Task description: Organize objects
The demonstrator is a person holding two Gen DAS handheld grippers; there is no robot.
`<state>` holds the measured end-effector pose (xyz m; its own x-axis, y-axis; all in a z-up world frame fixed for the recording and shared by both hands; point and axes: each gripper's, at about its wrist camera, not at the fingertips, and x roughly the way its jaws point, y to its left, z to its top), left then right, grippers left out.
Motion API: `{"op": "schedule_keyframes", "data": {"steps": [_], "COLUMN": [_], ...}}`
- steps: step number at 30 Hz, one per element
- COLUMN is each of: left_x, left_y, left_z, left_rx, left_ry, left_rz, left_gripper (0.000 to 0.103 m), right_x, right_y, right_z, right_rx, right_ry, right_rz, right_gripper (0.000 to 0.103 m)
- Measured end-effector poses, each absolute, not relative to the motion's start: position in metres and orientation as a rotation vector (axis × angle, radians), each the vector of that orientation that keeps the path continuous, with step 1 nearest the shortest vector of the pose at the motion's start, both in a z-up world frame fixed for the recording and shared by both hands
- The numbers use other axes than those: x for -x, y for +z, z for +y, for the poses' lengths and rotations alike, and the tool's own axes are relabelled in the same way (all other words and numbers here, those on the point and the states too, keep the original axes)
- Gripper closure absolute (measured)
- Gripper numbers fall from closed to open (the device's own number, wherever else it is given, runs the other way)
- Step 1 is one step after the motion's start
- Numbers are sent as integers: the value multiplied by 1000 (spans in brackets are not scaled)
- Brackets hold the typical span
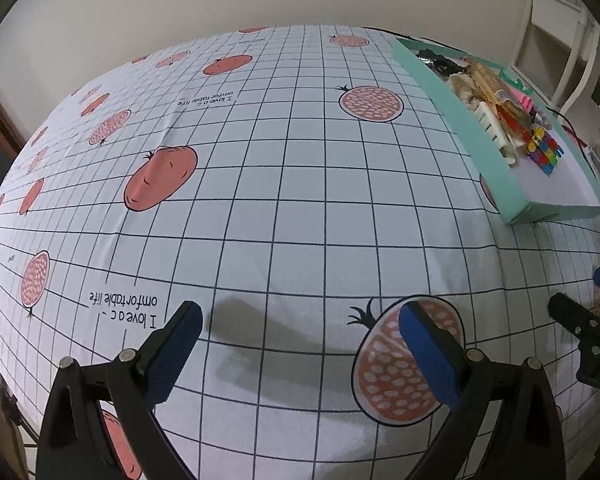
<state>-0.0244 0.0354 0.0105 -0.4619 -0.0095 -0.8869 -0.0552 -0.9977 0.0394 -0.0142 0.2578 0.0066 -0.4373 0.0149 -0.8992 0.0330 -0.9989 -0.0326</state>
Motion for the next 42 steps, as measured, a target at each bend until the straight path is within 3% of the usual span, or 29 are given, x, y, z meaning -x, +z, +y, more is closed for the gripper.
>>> {"op": "schedule_keyframes", "data": {"steps": [42], "left_x": [12], "left_y": [4], "left_z": [38], "left_rx": [1431], "left_ry": [2769], "left_rz": [18], "left_gripper": [0], "right_x": [5], "right_y": [1], "right_z": [261], "right_rx": [-1502], "right_ry": [-2741], "right_rz": [43], "right_gripper": [0]}}
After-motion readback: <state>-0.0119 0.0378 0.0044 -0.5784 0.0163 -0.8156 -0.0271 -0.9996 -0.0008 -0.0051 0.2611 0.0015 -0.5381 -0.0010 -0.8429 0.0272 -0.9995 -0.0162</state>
